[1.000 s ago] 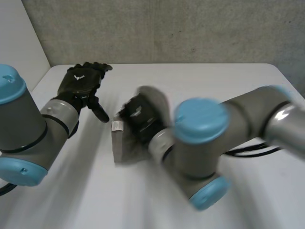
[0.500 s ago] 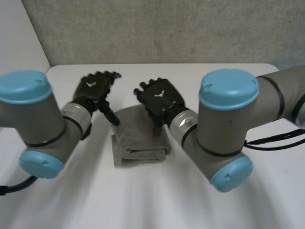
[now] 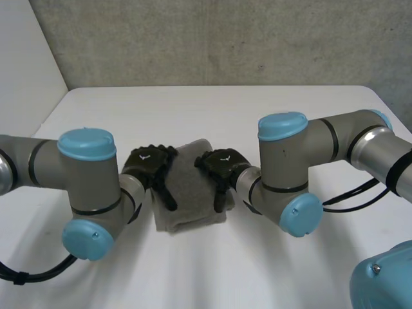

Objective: Fold the towel.

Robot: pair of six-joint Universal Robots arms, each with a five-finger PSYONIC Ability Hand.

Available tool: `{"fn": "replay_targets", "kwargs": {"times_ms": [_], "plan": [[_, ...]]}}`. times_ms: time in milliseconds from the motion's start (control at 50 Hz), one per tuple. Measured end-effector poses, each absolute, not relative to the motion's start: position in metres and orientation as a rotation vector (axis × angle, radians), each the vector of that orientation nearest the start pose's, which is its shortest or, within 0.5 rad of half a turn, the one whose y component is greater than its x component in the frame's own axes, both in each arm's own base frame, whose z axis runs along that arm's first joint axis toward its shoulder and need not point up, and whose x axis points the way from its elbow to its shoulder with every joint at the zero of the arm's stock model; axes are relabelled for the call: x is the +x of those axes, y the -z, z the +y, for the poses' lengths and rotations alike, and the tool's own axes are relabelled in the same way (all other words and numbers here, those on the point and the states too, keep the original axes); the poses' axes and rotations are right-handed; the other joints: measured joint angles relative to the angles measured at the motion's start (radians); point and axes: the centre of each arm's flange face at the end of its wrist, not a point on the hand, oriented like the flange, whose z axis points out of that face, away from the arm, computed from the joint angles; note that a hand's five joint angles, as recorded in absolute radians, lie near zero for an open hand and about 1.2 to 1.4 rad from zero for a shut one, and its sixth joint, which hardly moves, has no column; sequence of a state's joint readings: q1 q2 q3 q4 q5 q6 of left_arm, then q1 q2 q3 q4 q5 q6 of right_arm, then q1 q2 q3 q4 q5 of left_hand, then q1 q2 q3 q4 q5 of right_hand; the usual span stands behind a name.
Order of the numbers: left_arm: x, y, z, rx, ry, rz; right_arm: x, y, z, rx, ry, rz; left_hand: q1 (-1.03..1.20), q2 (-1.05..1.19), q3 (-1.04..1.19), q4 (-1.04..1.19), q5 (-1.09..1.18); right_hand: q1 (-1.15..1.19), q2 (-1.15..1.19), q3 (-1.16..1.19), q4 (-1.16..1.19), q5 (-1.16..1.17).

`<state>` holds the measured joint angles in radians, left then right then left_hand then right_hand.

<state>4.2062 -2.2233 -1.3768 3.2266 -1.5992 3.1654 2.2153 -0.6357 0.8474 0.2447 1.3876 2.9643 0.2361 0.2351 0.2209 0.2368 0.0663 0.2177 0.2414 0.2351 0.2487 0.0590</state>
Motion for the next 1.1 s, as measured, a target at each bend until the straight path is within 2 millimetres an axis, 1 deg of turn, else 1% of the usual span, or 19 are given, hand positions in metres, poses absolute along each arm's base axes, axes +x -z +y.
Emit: {"fn": "replay_targets", "kwargs": {"times_ms": [20,80,140,160,200,220,260,280,300,320,360,380,420,520,640,840,1100], "plan": [[-0.303,-0.14,-0.282,0.709,1.884,2.724,0.387,-0.138,-0.269,-1.065,1.389,2.11,0.0,0.0,0.0,0.0,0.0,0.0,0.0,0.0,0.0,0.0],[-0.304,-0.158,-0.281,0.691,1.933,2.692,0.387,-0.162,-0.269,-1.029,1.433,2.073,0.0,0.0,0.0,0.0,0.0,0.0,0.0,0.0,0.0,0.0],[-0.307,-0.183,-0.277,0.685,2.013,2.656,0.383,-0.193,-0.266,-0.979,1.489,2.027,0.0,0.0,0.0,0.0,0.0,0.0,0.0,0.0,0.0,0.0],[-0.307,-0.188,-0.276,0.685,2.033,2.647,0.382,-0.198,-0.265,-0.971,1.498,2.021,0.0,0.0,0.0,0.0,-0.001,0.0,0.0,0.0,0.0,0.0],[-0.309,-0.208,-0.272,0.683,2.1,2.617,0.375,-0.224,-0.262,-0.93,1.551,1.987,0.0,0.0,0.0,0.0,-0.001,0.0,0.0,0.0,0.0,0.0],[-0.31,-0.213,-0.271,0.682,2.118,2.608,0.373,-0.23,-0.262,-0.92,1.564,1.98,0.0,0.0,0.0,0.0,-0.001,0.0,0.0,0.0,0.0,0.0],[-0.309,-0.237,-0.267,0.67,2.197,2.566,0.363,-0.253,-0.259,-0.876,1.623,1.958,0.0,0.0,0.0,0.0,-0.001,0.0,0.0,0.0,0.0,0.0],[-0.309,-0.243,-0.266,0.666,2.216,2.556,0.361,-0.258,-0.259,-0.865,1.637,1.955,0.0,0.0,0.0,0.0,-0.001,0.0,0.0,0.0,0.0,0.0],[-0.308,-0.255,-0.264,0.655,2.255,2.533,0.356,-0.267,-0.258,-0.844,1.665,1.951,0.0,0.0,0.0,0.0,-0.001,0.0,0.0,0.0,0.0,0.0],[-0.307,-0.261,-0.263,0.648,2.277,2.521,0.352,-0.272,-0.258,-0.83,1.683,1.951,0.0,0.0,0.0,0.0,-0.001,0.0,0.0,0.0,0.0,0.0],[-0.302,-0.284,-0.259,0.613,2.349,2.479,0.34,-0.287,-0.258,-0.777,1.749,1.96,0.0,0.0,0.0,0.0,-0.001,0.0,0.0,0.0,0.0,0.0],[-0.301,-0.29,-0.258,0.603,2.364,2.471,0.338,-0.29,-0.258,-0.765,1.762,1.964,0.0,0.0,0.0,0.0,-0.001,0.0,0.0,0.0,0.0,0.0],[-0.295,-0.307,-0.256,0.558,2.412,2.446,0.324,-0.302,-0.26,-0.699,1.833,1.992,0.0,0.0,0.0,0.0,-0.001,0.0,0.0,0.0,0.0,0.0],[-0.281,-0.33,-0.254,0.444,2.439,2.442,0.302,-0.315,-0.264,-0.587,1.932,2.052,0.0,0.0,0.0,0.0,-0.001,0.0,0.0,0.0,0.0,0.0],[-0.272,-0.338,-0.253,0.371,2.398,2.467,0.293,-0.319,-0.267,-0.521,1.963,2.076,0.0,0.0,0.0,0.0,-0.001,0.0,0.0,0.0,0.0,0.0],[-0.27,-0.338,-0.253,0.373,2.355,2.486,0.285,-0.322,-0.275,-0.464,1.972,2.077,0.0,0.0,0.0,0.0,-0.001,0.0,0.0,0.0,0.0,0.0],[-0.269,-0.335,-0.253,0.383,2.341,2.497,0.28,-0.343,-0.267,-0.422,2.06,1.964,0.0,0.0,0.0,0.0,-0.001,0.0,0.0,0.0,0.0,0.0]]}}
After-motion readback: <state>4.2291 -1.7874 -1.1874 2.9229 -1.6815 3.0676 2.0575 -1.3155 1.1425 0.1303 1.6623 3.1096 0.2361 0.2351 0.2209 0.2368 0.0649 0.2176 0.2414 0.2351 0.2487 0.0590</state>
